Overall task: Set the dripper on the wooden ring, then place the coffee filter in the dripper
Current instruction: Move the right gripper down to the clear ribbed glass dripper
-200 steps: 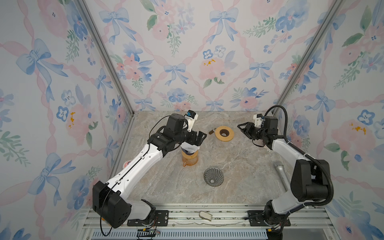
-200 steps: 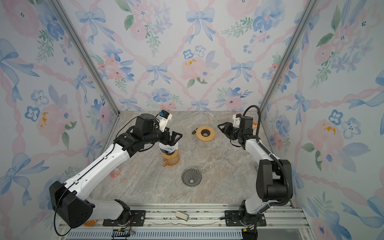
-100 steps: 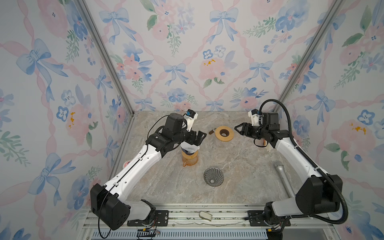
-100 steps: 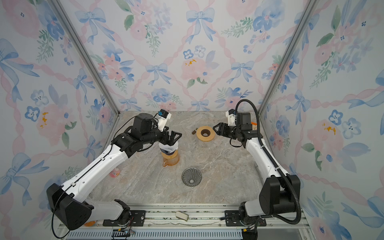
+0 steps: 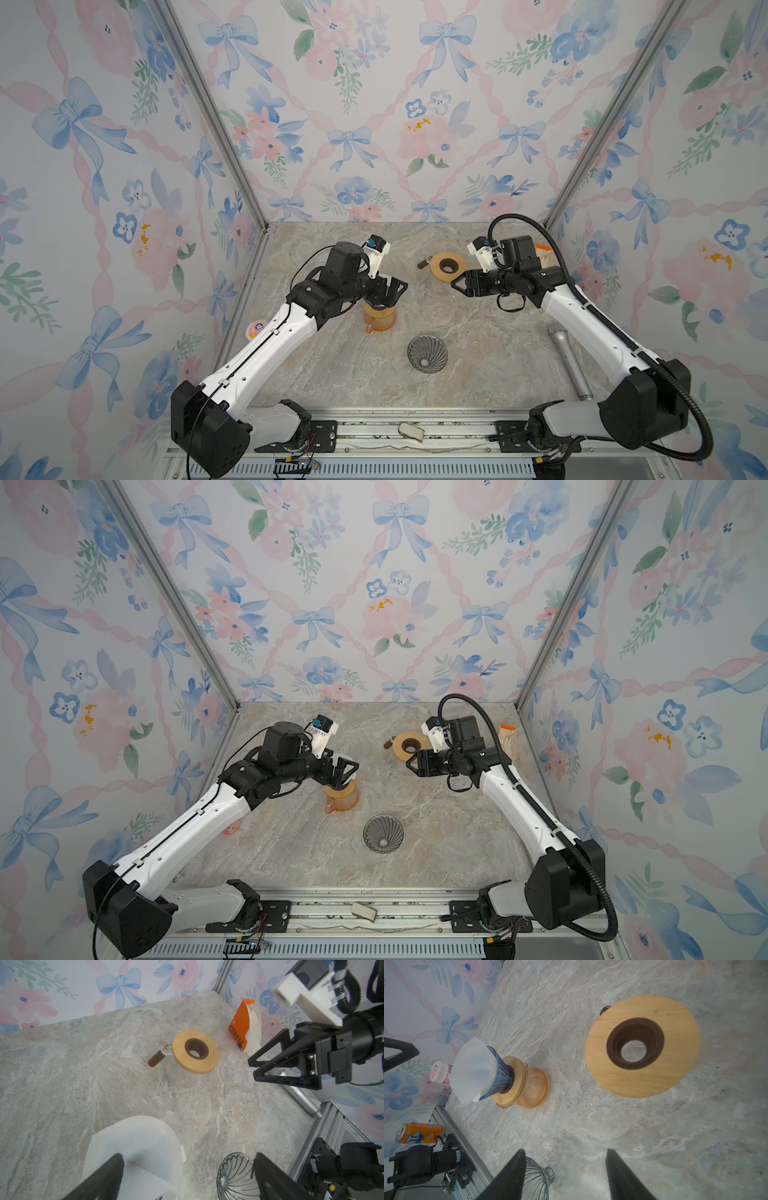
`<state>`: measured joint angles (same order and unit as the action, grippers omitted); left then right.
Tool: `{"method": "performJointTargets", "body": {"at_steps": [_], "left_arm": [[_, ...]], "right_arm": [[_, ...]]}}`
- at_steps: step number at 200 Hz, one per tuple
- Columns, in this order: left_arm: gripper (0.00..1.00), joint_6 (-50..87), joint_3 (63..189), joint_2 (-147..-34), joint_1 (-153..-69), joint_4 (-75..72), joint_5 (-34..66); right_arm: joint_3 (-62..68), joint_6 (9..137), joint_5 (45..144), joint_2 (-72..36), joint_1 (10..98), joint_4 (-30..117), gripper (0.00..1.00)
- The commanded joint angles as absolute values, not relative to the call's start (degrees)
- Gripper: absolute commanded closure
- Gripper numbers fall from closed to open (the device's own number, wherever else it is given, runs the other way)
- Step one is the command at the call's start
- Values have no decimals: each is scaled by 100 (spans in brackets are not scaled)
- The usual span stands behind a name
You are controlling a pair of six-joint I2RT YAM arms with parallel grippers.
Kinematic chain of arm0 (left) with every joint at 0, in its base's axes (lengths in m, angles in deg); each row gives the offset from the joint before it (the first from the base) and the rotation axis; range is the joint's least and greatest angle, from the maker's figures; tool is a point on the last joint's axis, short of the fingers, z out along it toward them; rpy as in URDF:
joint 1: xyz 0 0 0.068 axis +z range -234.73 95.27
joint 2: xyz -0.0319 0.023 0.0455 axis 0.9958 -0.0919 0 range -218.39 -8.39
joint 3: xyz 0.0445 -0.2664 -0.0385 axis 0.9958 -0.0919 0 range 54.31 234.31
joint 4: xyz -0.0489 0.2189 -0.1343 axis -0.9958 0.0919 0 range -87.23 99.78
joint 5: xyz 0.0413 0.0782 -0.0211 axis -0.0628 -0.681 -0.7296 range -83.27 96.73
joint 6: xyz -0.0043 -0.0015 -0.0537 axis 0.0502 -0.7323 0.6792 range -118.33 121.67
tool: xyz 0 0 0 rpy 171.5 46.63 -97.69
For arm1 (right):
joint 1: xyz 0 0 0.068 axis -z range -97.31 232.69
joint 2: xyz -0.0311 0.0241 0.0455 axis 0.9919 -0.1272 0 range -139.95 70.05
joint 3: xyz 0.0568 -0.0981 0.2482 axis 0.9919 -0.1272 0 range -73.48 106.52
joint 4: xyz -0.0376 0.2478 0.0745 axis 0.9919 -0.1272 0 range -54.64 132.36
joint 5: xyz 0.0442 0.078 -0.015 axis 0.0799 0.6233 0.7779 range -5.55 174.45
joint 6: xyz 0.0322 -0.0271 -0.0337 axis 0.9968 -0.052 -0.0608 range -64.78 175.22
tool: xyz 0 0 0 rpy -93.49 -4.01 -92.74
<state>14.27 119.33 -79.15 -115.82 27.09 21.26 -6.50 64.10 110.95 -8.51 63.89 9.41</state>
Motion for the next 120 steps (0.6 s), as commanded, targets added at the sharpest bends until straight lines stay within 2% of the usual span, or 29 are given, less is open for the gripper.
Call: {"method": "performJointTargets", "body": {"at_steps": [1, 66, 120], "left_arm": [[2, 1585, 11719, -7694, -11587, 2867, 2299], [2, 1808, 11101, -7179, -11598, 2891, 2331], [2, 1956, 10756, -6866, -11622, 2938, 2334]], "right_arm": [[-914, 6237, 10967, -700, 6126, 723, 37], [-1673, 6421, 10568, -578, 5420, 758, 38], [-2002, 6400, 10623, -765, 5060, 582, 44]]}}
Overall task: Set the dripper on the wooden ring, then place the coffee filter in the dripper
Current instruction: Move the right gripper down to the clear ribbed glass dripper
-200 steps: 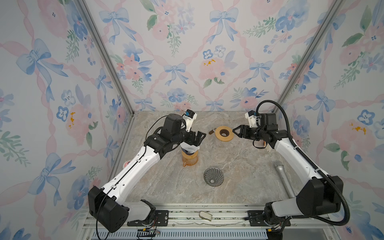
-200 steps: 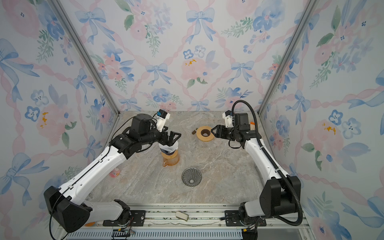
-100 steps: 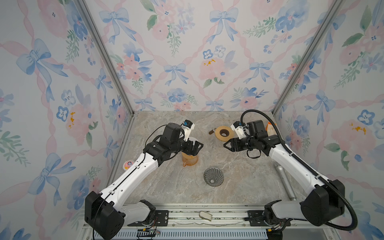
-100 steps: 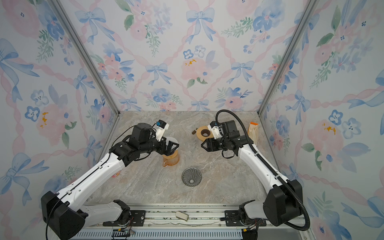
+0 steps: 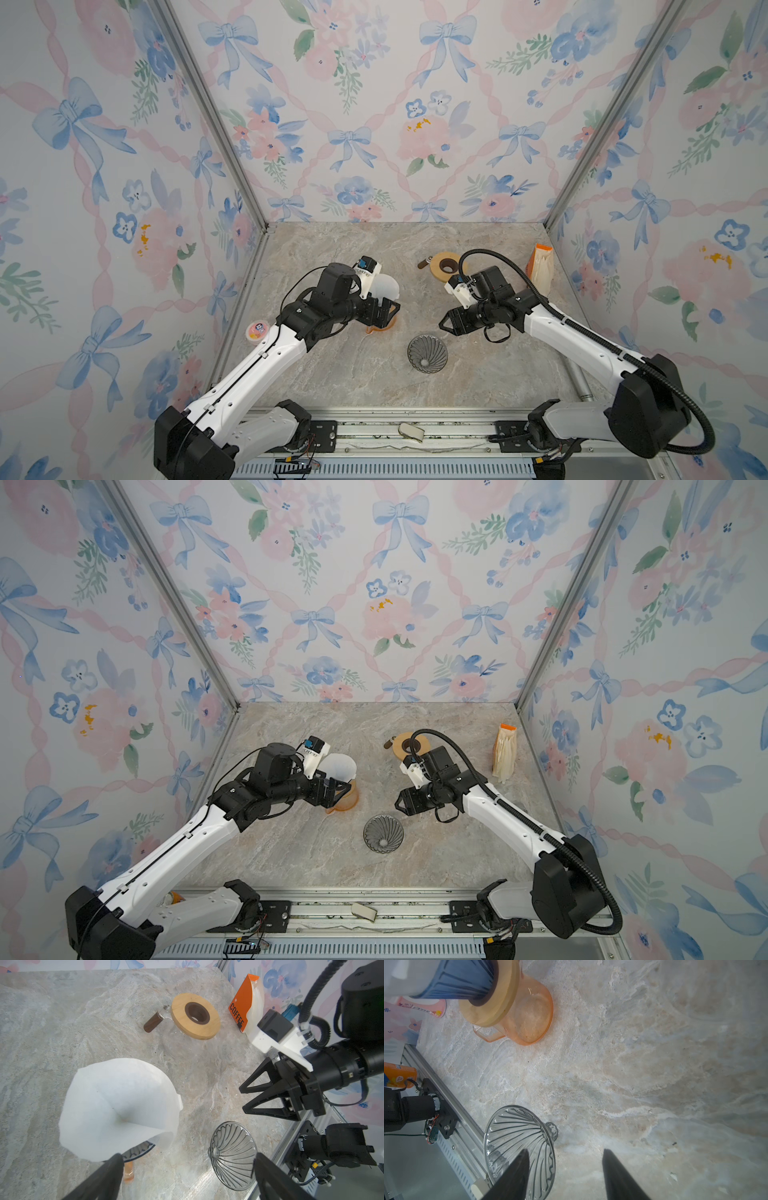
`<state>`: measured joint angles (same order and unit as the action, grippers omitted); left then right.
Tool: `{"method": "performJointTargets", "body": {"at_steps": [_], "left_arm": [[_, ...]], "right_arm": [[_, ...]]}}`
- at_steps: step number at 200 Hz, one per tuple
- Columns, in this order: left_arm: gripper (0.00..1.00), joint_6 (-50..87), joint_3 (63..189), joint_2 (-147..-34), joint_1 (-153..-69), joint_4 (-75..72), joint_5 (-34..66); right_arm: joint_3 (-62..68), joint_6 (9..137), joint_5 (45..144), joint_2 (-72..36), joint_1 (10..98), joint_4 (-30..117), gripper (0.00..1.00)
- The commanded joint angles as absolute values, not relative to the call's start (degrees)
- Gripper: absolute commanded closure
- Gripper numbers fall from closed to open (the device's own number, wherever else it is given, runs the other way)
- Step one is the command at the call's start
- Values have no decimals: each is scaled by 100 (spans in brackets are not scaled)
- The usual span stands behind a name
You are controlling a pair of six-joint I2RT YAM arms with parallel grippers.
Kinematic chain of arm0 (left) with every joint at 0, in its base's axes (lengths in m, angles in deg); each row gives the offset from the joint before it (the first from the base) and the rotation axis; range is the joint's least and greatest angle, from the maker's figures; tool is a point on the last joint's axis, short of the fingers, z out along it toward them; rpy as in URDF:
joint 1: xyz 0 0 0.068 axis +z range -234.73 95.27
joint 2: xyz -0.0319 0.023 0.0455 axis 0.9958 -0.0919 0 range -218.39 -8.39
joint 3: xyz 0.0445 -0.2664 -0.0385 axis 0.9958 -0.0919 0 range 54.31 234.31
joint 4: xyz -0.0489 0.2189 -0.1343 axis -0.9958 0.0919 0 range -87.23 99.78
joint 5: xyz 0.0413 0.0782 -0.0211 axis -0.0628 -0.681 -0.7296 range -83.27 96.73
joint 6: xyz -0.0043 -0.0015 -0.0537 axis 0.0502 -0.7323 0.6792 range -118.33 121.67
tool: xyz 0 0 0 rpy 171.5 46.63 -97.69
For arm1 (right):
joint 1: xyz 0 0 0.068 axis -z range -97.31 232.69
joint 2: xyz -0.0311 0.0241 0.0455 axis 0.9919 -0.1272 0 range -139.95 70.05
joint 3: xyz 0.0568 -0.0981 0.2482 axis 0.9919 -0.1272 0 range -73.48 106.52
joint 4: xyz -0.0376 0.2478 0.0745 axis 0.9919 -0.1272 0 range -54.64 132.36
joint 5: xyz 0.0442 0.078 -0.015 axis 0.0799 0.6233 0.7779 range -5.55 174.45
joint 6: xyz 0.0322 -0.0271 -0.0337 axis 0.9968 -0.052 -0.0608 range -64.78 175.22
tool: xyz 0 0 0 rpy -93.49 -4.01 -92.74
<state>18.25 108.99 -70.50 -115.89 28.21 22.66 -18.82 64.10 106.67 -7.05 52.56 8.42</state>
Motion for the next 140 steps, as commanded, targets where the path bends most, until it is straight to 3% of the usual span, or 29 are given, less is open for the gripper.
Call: {"method": "performJointTargets", "body": {"at_steps": [1, 140], "left_arm": [[2, 1958, 10752, -6863, -11625, 2935, 2334], [2, 1978, 10713, -6868, -11650, 2933, 2229]], "right_arm": [[-1999, 6401, 10615, -774, 5056, 576, 44], [-2206, 6585, 10690, -1517, 4727, 1034, 57]]}}
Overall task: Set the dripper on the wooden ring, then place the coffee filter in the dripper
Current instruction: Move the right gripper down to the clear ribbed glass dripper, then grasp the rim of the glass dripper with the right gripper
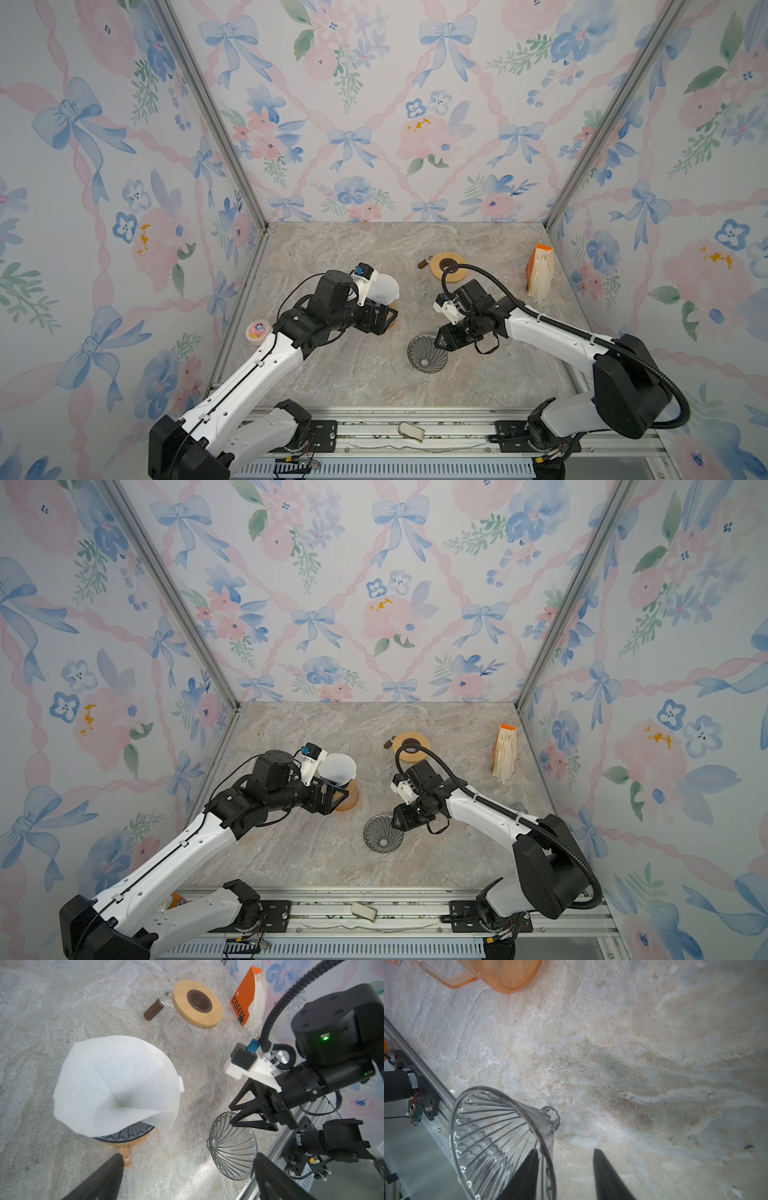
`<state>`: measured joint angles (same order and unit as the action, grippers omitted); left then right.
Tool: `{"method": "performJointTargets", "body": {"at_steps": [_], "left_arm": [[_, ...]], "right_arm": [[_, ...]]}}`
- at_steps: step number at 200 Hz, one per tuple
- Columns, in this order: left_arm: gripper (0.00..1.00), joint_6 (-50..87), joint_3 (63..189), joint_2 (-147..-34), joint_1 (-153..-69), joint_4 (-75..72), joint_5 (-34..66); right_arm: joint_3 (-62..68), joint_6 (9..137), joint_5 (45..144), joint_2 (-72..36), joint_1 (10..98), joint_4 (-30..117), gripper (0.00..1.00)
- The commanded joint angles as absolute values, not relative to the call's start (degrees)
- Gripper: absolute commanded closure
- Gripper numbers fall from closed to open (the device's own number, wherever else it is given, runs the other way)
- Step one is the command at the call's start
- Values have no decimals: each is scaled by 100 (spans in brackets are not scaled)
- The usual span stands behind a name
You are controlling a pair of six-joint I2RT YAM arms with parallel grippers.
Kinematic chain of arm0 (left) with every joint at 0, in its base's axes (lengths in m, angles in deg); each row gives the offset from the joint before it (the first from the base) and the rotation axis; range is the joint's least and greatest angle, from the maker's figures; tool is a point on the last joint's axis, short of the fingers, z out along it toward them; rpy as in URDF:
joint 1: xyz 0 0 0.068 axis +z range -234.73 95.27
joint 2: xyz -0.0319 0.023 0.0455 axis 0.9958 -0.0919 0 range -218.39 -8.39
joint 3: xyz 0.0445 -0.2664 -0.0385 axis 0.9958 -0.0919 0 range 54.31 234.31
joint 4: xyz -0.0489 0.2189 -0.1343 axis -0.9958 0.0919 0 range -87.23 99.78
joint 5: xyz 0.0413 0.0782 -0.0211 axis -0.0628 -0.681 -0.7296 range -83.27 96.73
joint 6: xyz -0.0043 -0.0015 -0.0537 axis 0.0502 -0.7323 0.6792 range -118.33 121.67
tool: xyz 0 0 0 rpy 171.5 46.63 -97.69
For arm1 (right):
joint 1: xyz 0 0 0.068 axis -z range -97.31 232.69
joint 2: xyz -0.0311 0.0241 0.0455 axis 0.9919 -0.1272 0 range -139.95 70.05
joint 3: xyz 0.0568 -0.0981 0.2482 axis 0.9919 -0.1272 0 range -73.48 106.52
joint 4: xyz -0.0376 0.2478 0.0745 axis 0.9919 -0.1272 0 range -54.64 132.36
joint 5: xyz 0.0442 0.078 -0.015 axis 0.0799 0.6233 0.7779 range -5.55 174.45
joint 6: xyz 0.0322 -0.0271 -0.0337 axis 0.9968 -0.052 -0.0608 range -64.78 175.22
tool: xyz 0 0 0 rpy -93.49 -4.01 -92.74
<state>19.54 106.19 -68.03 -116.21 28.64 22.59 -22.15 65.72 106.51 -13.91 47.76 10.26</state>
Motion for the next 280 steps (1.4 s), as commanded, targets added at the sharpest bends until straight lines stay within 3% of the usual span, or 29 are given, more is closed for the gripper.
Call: {"method": "performJointTargets", "body": {"at_steps": [1, 131, 280], "left_arm": [[2, 1978, 10714, -6872, -11652, 2937, 2229], [2, 1935, 10889, -7218, -11646, 2933, 2229], [2, 1946, 11129, -7358, -11672, 2930, 2163]], "right_arm": [[-2202, 6585, 10688, -1523, 4727, 1035, 58], [-2209, 6571, 10924, -1586, 4712, 1196, 76], [-2274, 6754, 10829, -1248, 4710, 1578, 89]]}}
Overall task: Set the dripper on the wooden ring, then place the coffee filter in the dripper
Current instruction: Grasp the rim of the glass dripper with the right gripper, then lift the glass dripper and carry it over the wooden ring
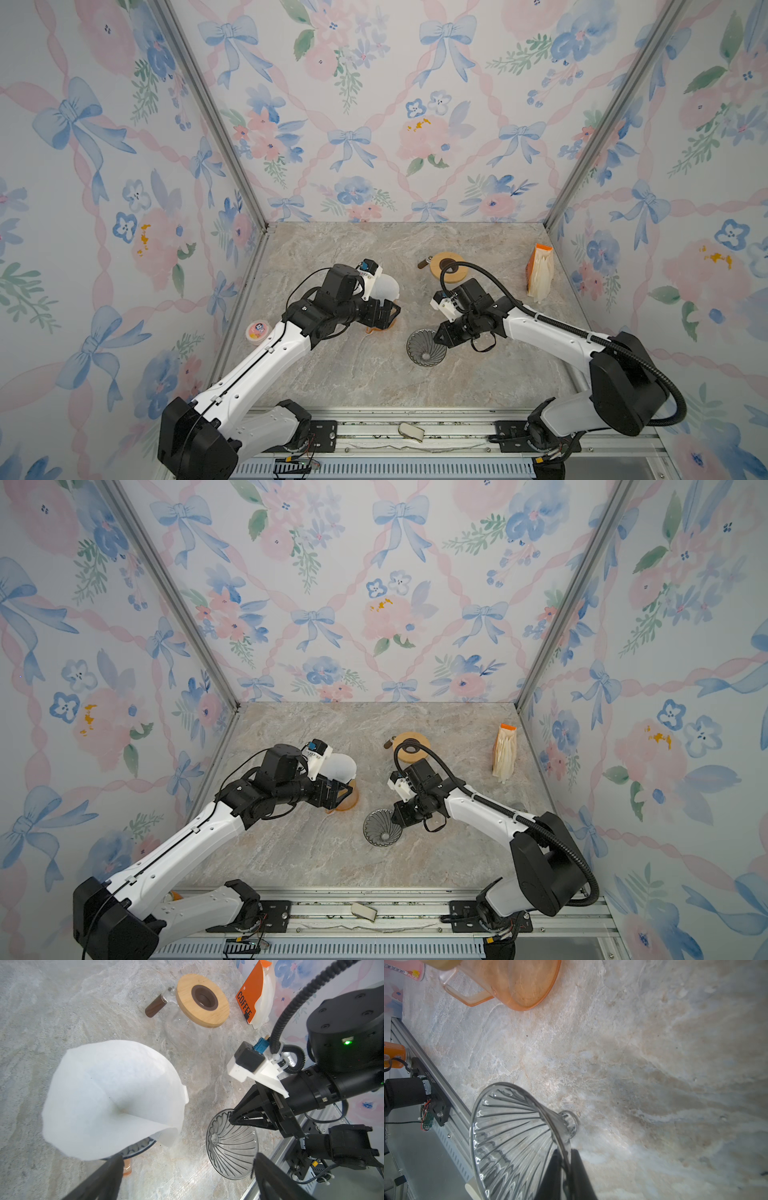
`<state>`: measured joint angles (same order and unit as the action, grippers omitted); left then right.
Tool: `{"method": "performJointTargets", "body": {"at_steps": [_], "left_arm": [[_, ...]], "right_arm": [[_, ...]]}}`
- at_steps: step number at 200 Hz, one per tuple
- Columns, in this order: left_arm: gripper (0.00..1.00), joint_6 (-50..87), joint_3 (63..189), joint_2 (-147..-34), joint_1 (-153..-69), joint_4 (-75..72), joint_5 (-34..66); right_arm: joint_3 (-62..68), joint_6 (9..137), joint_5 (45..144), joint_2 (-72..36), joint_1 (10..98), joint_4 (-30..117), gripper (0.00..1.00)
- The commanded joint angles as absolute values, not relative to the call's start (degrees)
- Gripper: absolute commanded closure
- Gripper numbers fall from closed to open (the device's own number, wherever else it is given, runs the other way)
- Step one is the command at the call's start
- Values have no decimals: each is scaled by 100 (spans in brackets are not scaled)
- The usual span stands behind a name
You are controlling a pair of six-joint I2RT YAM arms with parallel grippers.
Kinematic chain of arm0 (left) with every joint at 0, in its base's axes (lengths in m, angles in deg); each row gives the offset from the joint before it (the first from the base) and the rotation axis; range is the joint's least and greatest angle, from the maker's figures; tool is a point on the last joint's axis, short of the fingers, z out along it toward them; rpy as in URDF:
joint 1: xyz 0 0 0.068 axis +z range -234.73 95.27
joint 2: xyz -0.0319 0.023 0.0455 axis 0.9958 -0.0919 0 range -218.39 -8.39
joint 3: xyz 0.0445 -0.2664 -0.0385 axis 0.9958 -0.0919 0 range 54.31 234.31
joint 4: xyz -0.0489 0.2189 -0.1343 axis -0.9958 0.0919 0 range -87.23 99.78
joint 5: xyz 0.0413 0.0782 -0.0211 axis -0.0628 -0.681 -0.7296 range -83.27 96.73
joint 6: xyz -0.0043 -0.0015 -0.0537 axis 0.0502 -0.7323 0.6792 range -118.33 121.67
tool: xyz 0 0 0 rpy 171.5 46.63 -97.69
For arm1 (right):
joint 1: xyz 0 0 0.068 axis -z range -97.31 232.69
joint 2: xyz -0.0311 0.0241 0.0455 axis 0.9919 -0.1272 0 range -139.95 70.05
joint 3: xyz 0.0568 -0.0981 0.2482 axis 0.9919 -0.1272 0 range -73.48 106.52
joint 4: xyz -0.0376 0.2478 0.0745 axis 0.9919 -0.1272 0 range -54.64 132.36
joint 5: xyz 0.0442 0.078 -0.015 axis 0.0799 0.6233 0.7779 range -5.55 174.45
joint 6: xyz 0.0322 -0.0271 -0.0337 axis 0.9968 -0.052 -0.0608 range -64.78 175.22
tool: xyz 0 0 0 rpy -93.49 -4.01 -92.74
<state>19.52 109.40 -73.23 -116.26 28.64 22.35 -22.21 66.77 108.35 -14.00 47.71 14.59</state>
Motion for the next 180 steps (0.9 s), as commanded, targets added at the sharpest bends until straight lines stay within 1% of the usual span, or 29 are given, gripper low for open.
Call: {"method": "performJointTargets", "body": {"at_steps": [1, 37, 60, 115, 180], "left_arm": [[2, 1949, 11132, -7359, -11676, 2927, 2157], [2, 1956, 11199, -7360, -11693, 2931, 2110], [2, 1938, 11309, -7377, -11700, 2926, 2063], [2, 1833, 11663, -7479, -11733, 2932, 1988], [2, 1681, 12120, -7716, -11817, 2877, 1851]], "right_arm": [[-2271, 6758, 10828, -1248, 4714, 1575, 89], [-2063, 6743, 10835, -1168, 4730, 1507, 93], [-1907, 6775, 10827, -1086, 4741, 1529, 100], [-1390, 6805, 10668, -864, 4762, 1514, 100], [-534, 6652, 10261, -897, 5007, 1397, 100]]}}
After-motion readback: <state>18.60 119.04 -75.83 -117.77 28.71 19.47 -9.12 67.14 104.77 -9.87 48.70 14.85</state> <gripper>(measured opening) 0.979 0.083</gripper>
